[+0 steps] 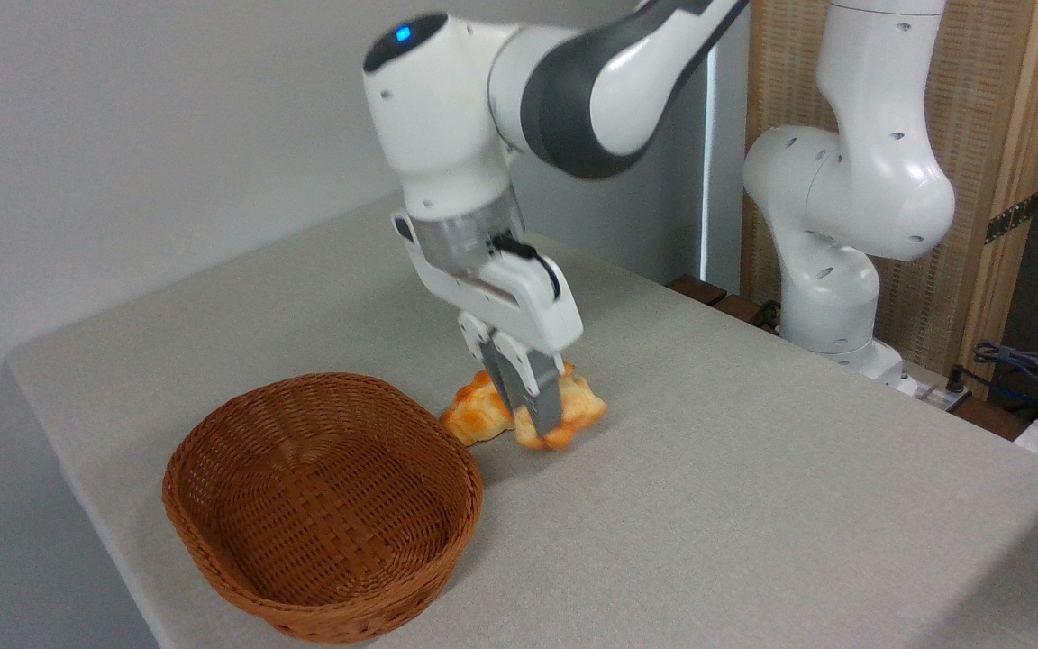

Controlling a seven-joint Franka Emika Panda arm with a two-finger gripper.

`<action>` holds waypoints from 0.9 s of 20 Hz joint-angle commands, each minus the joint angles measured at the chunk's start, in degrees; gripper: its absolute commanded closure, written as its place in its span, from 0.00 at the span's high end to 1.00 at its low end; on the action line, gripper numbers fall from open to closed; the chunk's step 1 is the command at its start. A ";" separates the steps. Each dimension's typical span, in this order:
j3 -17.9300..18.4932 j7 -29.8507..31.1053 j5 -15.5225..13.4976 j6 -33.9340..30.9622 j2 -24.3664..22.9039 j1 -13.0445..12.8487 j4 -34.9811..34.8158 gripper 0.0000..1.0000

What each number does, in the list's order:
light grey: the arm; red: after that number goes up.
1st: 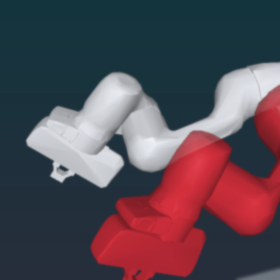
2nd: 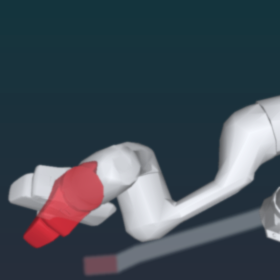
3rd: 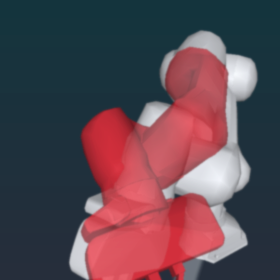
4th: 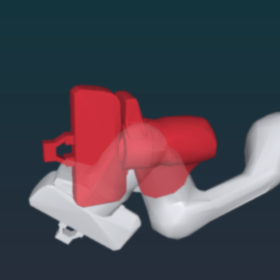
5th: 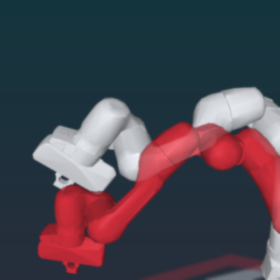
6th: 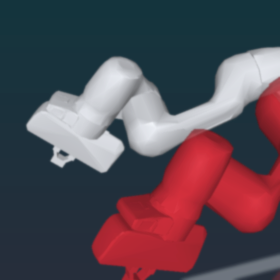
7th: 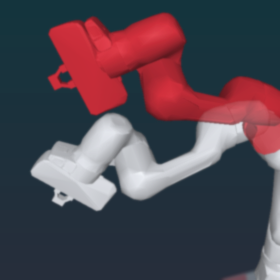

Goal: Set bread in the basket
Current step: 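Lift the bun and carry it over the wicker basket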

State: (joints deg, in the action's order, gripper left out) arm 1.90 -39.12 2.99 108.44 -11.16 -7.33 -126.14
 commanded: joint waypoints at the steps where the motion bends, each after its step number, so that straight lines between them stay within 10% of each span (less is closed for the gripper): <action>1: 0.03 -0.86 -4.74 -3.76 -0.96 -0.31 7.03 0.24; 8: -0.15 -0.87 -7.12 10.98 3.07 -1.63 9.68 0.38; 10: -0.23 -0.95 -7.39 15.99 5.26 -1.63 9.68 0.47; 12: -0.23 -0.87 -7.65 20.39 7.37 -1.63 9.68 0.89; 18: -0.23 -0.51 -8.44 26.30 10.90 -1.63 9.68 1.00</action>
State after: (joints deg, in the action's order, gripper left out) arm 1.65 -39.12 -4.21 134.15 -1.18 -8.92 -117.51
